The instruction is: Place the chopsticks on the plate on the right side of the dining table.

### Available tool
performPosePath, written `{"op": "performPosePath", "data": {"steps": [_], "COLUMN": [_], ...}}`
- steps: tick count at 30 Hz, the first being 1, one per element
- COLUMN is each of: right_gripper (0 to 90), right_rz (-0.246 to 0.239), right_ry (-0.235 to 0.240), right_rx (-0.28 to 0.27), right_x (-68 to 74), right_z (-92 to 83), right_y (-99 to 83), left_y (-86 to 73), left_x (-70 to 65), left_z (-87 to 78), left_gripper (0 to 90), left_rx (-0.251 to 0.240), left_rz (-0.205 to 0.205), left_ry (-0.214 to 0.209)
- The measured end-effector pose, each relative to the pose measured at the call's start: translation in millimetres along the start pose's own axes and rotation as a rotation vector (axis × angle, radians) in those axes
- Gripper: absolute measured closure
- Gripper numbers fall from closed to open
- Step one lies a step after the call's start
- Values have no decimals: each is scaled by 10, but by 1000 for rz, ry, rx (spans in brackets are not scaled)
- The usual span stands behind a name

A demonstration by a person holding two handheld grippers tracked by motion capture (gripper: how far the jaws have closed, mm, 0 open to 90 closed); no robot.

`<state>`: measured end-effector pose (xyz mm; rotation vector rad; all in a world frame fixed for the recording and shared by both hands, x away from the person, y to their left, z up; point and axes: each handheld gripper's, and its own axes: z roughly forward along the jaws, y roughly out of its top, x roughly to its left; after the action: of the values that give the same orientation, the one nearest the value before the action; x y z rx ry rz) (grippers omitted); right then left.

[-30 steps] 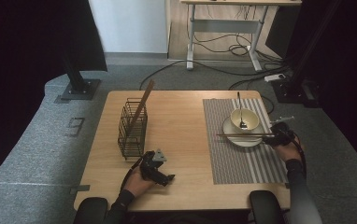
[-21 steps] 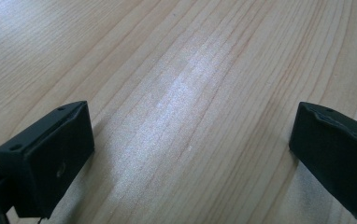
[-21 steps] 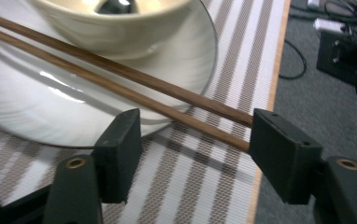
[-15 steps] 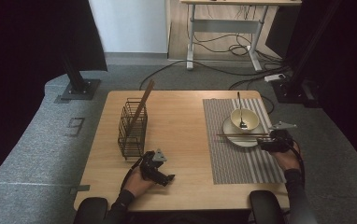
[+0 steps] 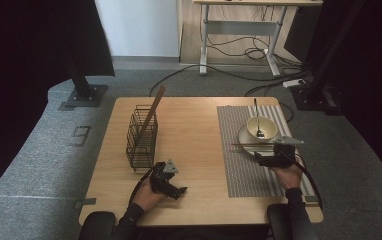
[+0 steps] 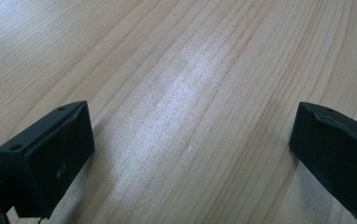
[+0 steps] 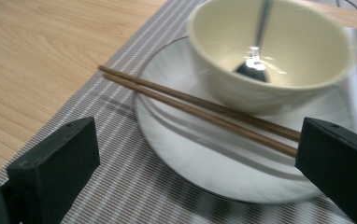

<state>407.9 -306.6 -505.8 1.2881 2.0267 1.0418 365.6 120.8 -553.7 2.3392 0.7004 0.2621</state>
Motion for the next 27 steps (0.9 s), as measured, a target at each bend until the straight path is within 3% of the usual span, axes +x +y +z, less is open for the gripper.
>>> {"op": "performPosePath", "data": {"steps": [5,10,15,20,27], "right_gripper": [0,0,0,2,4], "right_rz": [-47,-68,-66,-57,-68], "right_ry": [23,53,62,77,50], "right_rx": [12,6,34,28,50], "right_x": [137,179,138,116,77], "right_z": [165,235,318,368,444], "right_y": [-73,-132,-215,-221,-220], "left_y": [0,0,0,0,0], "left_x": [0,1,1,1,1], "left_z": [0,-1,0,-1,-1], "left_gripper": [0,0,0,0,0], "left_rx": [0,1,0,1,1], "left_rz": [0,0,0,0,0], "left_ry": [0,0,0,0,0]}}
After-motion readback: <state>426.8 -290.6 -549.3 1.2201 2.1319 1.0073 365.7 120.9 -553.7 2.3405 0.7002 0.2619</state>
